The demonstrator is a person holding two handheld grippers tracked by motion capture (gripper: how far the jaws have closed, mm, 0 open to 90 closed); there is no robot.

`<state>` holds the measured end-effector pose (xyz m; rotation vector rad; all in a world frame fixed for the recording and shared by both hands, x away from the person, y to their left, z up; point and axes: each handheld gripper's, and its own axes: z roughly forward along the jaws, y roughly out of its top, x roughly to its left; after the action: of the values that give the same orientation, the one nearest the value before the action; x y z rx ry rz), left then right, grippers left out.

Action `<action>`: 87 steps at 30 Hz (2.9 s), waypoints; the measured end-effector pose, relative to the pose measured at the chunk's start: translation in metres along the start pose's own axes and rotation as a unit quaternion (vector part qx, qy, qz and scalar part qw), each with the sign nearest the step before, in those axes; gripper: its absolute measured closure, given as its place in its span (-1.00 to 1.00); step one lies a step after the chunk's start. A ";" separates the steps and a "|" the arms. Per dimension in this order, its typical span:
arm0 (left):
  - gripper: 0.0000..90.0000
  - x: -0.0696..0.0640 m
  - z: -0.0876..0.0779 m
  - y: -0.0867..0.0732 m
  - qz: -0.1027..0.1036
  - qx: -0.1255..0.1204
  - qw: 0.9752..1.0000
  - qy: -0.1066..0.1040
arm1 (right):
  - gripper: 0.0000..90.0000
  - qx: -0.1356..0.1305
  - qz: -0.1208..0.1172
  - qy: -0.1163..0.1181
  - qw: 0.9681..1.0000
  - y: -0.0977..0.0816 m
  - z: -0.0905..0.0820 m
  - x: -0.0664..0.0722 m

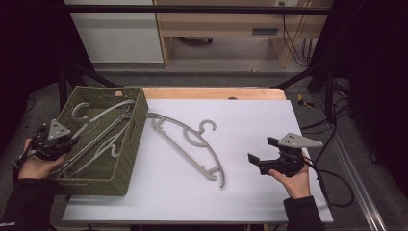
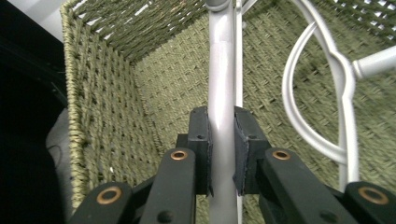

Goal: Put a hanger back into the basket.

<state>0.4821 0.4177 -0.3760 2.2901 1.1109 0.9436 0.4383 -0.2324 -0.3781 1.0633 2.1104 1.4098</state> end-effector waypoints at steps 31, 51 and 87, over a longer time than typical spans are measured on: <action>-0.31 -0.013 -0.009 0.020 -0.028 0.006 0.995 -0.099 | -0.83 0.001 -0.007 0.015 1.000 -0.001 0.004 0.002; -0.76 -0.094 -0.059 0.052 -0.107 -0.221 0.952 -0.181 | -0.77 -0.004 0.006 0.033 0.999 0.007 0.021 0.012; -0.81 -0.126 -0.052 0.056 -0.103 -0.229 0.950 -0.186 | 0.18 0.184 -0.014 0.014 0.983 -0.039 0.135 0.043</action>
<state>0.4159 0.2879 -0.3550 1.8311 0.8408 0.5797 0.4871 -0.1255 -0.4659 1.1435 2.4577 1.0490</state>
